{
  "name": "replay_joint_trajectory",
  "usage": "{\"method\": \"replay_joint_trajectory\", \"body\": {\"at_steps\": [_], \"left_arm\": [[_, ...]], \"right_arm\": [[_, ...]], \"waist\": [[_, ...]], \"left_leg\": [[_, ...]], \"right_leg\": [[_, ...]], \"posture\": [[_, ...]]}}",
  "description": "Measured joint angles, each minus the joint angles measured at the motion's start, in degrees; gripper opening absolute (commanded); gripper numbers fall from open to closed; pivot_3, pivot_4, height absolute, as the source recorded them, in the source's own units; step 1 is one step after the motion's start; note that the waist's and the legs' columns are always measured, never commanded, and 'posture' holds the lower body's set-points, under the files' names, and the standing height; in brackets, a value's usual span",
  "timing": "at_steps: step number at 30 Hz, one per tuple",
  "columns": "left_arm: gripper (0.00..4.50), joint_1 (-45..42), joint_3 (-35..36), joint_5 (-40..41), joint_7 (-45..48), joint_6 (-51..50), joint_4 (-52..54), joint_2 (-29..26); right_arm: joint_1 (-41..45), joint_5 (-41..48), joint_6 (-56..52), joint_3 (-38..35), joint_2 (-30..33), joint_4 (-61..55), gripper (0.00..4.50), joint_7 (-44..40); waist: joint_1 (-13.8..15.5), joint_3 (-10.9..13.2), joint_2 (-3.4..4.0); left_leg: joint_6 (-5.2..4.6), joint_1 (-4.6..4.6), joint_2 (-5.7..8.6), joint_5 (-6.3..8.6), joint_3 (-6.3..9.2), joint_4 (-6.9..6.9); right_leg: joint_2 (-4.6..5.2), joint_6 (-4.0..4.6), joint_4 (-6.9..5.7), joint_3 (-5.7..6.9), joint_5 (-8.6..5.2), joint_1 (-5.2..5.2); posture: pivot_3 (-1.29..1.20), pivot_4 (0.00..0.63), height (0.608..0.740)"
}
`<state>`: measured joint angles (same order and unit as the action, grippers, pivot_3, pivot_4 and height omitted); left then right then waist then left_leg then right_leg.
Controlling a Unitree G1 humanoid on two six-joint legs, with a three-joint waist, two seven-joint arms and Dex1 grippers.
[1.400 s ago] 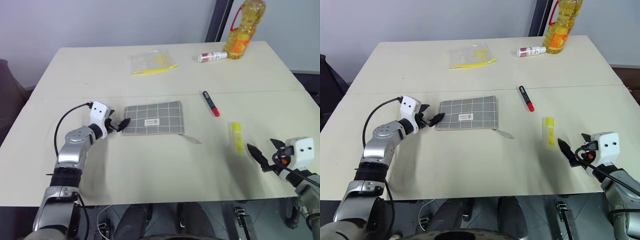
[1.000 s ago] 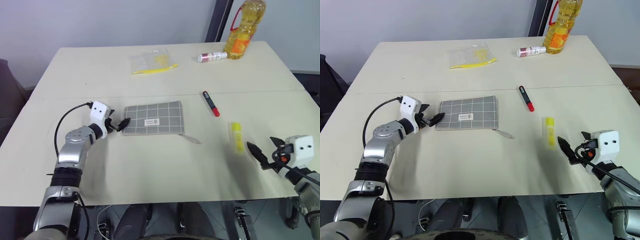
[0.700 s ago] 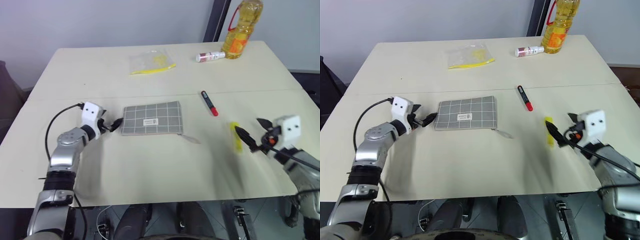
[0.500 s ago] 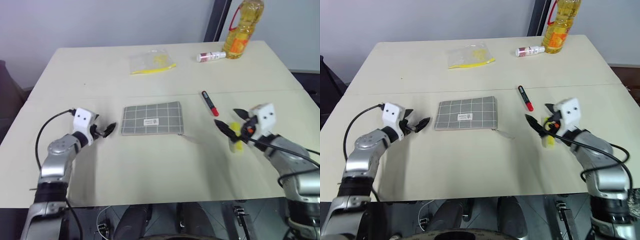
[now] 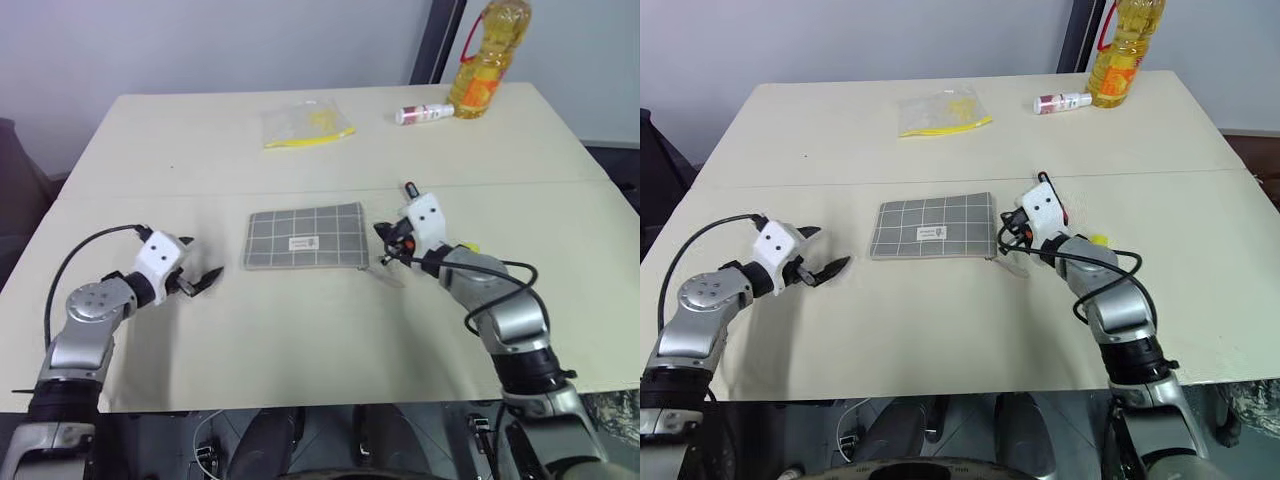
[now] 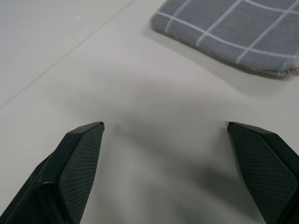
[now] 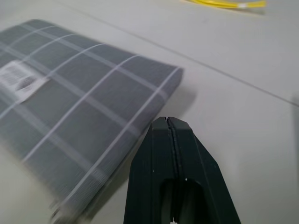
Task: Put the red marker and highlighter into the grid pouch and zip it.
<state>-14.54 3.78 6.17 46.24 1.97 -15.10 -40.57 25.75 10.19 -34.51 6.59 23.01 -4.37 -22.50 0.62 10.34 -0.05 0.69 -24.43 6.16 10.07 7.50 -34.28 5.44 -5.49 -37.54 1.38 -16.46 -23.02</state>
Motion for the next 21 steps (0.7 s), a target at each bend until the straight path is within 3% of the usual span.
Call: {"method": "replay_joint_trajectory", "body": {"at_steps": [5,15,21], "left_arm": [[4.5,-6.98,-3.87,-3.7,5.21,10.8,-9.65,-1.85],[4.5,-17.59,-8.4,-8.07,8.3,27.96,-26.56,0.36],[4.5,-19.84,-9.78,-8.38,10.44,33.91,-29.81,2.02]], "right_arm": [[2.85,-3.99,-0.49,1.87,-3.03,5.94,0.02,3.07],[9.42,-8.82,4.36,3.77,-8.57,18.02,0.02,4.53],[13.0,-10.56,8.64,4.83,-9.76,24.42,0.02,2.87]], "waist": [[-0.03,-0.03,0.03],[-0.22,-0.05,0.03],[-0.4,-0.05,0.03]], "left_leg": [[0.0,0.01,0.03,-0.01,-0.04,0.0],[0.07,0.04,0.09,-0.11,-0.05,-0.08],[0.06,0.05,0.12,-0.16,-0.04,-0.07]], "right_leg": [[0.01,-0.02,-0.02,-0.02,0.02,-0.07],[0.01,-0.03,-0.49,-0.02,0.03,0.01],[0.01,-0.03,-0.55,-0.03,0.03,-0.01]], "posture": [[0.0,0.15,0.74],[0.0,0.15,0.74],[0.0,0.15,0.74]]}}
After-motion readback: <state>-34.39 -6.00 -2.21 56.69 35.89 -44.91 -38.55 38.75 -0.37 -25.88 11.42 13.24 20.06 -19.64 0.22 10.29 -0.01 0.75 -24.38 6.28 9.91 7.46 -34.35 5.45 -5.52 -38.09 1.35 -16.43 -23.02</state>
